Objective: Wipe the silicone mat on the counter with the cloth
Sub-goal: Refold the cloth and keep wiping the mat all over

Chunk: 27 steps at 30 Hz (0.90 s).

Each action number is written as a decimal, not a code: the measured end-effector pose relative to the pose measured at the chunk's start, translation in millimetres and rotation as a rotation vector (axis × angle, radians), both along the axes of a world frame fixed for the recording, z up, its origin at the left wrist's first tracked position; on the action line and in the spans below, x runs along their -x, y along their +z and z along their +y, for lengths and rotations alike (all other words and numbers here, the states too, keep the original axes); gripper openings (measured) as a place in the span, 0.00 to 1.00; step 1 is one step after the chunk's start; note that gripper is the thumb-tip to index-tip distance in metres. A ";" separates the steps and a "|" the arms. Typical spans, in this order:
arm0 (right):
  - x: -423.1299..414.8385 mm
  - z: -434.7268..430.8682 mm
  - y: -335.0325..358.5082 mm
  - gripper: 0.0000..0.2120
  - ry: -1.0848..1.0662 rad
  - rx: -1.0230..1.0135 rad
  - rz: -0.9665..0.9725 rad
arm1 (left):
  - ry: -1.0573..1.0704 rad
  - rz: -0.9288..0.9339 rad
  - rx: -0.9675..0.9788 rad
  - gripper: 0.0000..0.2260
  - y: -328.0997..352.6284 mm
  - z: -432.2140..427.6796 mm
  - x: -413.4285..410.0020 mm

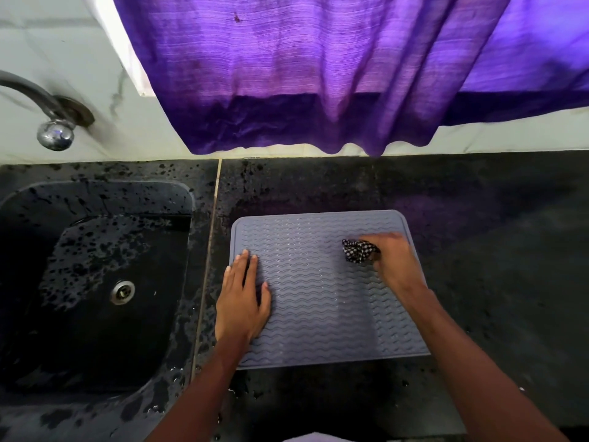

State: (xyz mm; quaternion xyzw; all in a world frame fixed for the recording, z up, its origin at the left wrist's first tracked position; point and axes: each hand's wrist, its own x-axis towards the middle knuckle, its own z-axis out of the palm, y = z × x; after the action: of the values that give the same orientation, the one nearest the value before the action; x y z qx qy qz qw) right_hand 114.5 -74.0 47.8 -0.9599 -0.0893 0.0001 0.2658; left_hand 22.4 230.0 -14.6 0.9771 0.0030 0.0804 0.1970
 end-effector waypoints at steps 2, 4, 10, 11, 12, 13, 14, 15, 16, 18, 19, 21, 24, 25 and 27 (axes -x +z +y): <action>3.4 -11.1 1.1 0.23 0.003 -0.047 0.011 | -0.001 -0.002 -0.002 0.28 -0.5 -0.1 0.1; 5.8 -15.6 5.9 0.20 0.018 -0.070 0.042 | -0.003 -0.003 -0.002 0.28 -0.6 0.6 0.1; 5.6 -31.5 10.2 0.20 -0.031 -0.076 -0.025 | -0.001 -0.007 -0.003 0.28 -1.3 1.5 0.4; 7.6 -35.7 6.9 0.21 -0.029 -0.056 -0.020 | -0.001 -0.008 -0.003 0.28 -1.1 1.3 0.3; 10.0 -38.4 4.7 0.22 -0.021 -0.029 -0.015 | 0.000 -0.009 -0.003 0.28 -1.2 1.2 0.3; 11.3 -40.6 2.3 0.23 -0.014 -0.019 -0.011 | -0.001 -0.010 -0.003 0.28 -1.6 1.2 0.5; 11.4 -41.4 2.7 0.23 -0.012 -0.013 -0.011 | 0.000 -0.014 -0.001 0.28 -1.9 1.1 0.5; 10.8 -40.5 4.7 0.24 -0.013 -0.009 -0.008 | 0.000 -0.019 0.003 0.28 -2.0 1.2 0.5; 11.9 -38.8 7.7 0.24 -0.016 -0.011 -0.008 | -0.002 -0.020 0.006 0.28 -2.0 1.1 0.8; 19.7 -33.1 11.3 0.23 -0.009 -0.046 -0.028 | 0.001 -0.024 0.008 0.28 -2.7 1.2 1.3; 25.0 -30.4 9.4 0.22 -0.002 -0.056 -0.036 | 0.004 -0.026 0.012 0.28 -2.6 1.2 1.4; 33.2 -28.1 3.3 0.23 -0.003 -0.059 -0.052 | 0.009 -0.025 0.021 0.27 -2.4 1.0 0.8; 30.7 -31.5 -3.9 0.27 -0.027 -0.070 -0.049 | 0.016 -0.013 0.044 0.28 -3.2 0.7 1.9; 29.8 -31.3 -4.0 0.28 -0.027 -0.073 -0.045 | 0.029 0.000 0.060 0.27 -3.3 0.2 3.0; 31.8 -26.8 -4.7 0.29 0.002 -0.071 -0.032 | 0.069 0.014 0.103 0.26 -2.7 -1.2 4.9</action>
State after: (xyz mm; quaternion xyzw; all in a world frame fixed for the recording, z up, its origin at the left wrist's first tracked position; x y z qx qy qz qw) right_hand 82.7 -100.8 43.2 -0.9496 -0.0945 -0.0181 0.2982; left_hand 17.6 228.7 -17.2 0.9655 0.0423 0.0801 0.2442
